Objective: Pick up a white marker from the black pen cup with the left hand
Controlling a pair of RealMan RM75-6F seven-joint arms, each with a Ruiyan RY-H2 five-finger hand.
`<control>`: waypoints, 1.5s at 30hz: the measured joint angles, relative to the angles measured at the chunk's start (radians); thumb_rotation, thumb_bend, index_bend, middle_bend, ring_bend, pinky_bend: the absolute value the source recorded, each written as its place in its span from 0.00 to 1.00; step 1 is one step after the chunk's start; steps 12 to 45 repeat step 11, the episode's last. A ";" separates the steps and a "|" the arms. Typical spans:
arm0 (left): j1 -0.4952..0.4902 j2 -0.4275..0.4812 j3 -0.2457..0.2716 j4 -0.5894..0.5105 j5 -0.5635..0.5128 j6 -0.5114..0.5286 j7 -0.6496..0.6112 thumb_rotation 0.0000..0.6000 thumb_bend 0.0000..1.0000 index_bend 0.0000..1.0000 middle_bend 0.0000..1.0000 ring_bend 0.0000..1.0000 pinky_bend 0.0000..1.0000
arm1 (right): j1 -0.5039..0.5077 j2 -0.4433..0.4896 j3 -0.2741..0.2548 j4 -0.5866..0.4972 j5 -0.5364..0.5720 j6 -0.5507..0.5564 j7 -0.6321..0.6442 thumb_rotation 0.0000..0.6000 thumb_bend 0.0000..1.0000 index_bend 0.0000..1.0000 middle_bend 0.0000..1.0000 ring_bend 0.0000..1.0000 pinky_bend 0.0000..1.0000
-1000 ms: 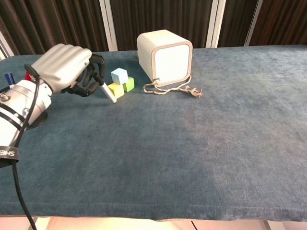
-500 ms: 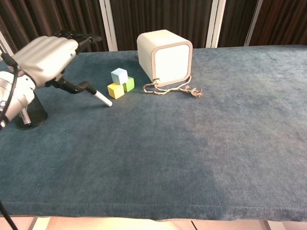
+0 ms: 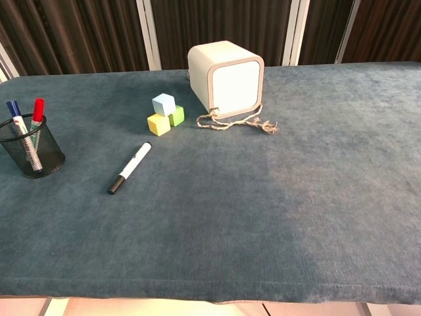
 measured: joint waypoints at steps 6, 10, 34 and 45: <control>0.105 0.113 0.099 0.010 0.053 0.023 -0.209 1.00 0.32 0.07 0.04 0.00 0.00 | 0.003 -0.020 -0.012 0.025 -0.049 0.016 0.036 1.00 0.05 0.00 0.09 0.00 0.03; 0.181 0.138 0.164 0.023 0.122 0.072 -0.275 1.00 0.32 0.07 0.04 0.00 0.00 | 0.009 -0.045 -0.019 0.042 -0.073 0.025 0.044 1.00 0.05 0.00 0.09 0.00 0.04; 0.198 0.139 0.176 0.029 0.142 0.090 -0.289 1.00 0.32 0.07 0.04 0.00 0.00 | 0.010 -0.047 -0.020 0.043 -0.073 0.025 0.044 1.00 0.05 0.00 0.09 0.00 0.03; 0.198 0.139 0.176 0.029 0.142 0.090 -0.289 1.00 0.32 0.07 0.04 0.00 0.00 | 0.010 -0.047 -0.020 0.043 -0.073 0.025 0.044 1.00 0.05 0.00 0.09 0.00 0.03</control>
